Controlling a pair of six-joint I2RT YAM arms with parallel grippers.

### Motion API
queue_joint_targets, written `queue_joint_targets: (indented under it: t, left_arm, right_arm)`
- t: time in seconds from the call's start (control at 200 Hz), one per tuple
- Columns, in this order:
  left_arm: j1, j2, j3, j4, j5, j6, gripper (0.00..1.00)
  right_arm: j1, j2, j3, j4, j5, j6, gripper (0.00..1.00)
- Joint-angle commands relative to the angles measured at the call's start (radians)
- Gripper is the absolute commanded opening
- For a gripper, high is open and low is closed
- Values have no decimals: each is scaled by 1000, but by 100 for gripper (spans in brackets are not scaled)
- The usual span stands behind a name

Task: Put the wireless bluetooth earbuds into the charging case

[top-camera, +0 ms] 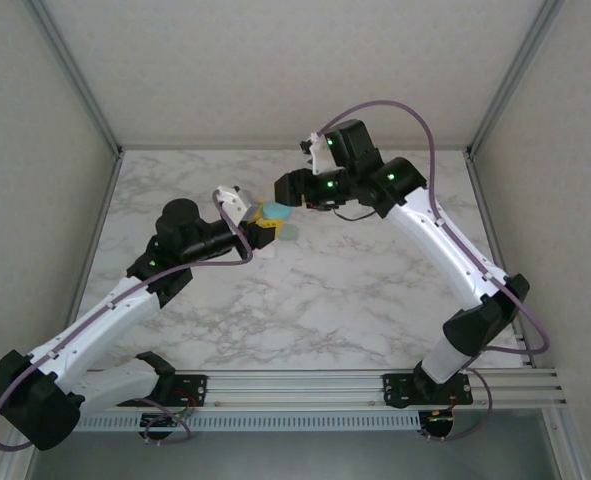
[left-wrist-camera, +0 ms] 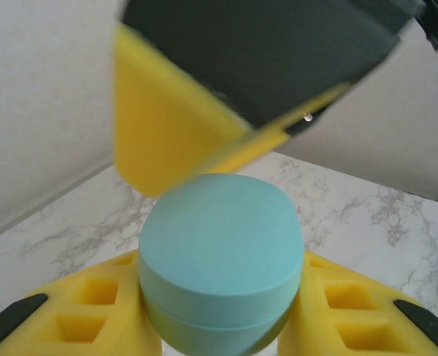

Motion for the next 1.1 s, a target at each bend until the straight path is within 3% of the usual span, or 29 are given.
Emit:
queue_joint_targets:
  t: [0.0, 0.175, 0.355, 0.591, 0.706, 0.876, 1.091]
  left_arm:
    - [-10, -7, 34, 61, 2, -28, 32]
    - [-10, -3, 47, 84, 17, -43, 32]
    - [-10, -3, 58, 97, 27, -51, 32]
    - [-10, -1, 58, 86, 7, -40, 34]
    - [-10, 5, 58, 76, -20, -38, 35]
    - [-10, 20, 65, 21, -34, -17, 42]
    - [-10, 20, 50, -82, -53, -8, 67]
  right_arm:
    - [-29, -61, -67, 104, -192, 58, 60]
    - [-59, -74, -181, 271, -402, 176, 62]
    - [-74, -65, -258, 408, -506, 276, 60]
    - [-76, -68, -298, 491, -553, 334, 48]
    - [-77, -82, -317, 495, -548, 335, 35]
    - [-86, -116, -363, 513, -480, 337, 25]
    - [-126, -195, -505, 650, -342, 388, 22]
